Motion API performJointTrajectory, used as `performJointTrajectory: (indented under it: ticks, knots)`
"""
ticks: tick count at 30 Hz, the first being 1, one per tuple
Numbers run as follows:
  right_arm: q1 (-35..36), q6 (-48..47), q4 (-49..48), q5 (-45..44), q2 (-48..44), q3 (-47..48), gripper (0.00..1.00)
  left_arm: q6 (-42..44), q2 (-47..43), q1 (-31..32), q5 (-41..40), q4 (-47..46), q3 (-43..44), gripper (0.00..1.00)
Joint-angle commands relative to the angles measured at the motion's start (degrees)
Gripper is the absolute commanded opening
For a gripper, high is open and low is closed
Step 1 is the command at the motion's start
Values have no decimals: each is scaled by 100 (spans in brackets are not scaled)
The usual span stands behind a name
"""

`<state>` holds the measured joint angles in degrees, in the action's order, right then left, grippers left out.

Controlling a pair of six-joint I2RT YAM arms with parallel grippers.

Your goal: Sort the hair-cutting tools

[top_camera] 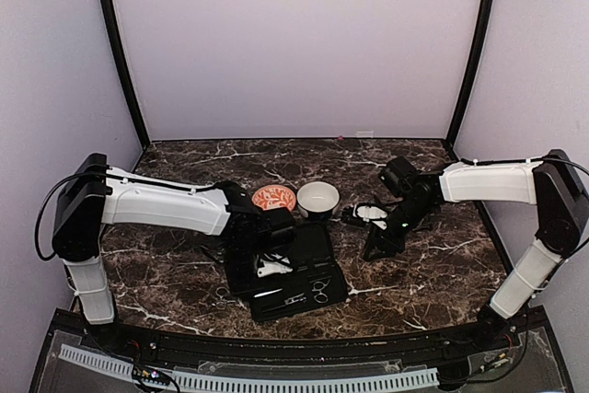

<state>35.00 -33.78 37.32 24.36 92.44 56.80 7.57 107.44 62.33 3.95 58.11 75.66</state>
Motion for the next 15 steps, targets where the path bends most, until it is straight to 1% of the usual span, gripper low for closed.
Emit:
performJointTrajectory:
  ticks: [1, 11, 15]
  knots:
    - [53, -18, 27, -20, 55, 141, 34, 174, 138, 34, 128, -156, 27, 0]
    - [52, -17, 28, -76, 84, 131, 33, 308, 398, 33, 77, -124, 280, 0]
    - [50, -15, 25, -89, 98, 117, 33, 115, 171, 31, -19, 44, 29, 0]
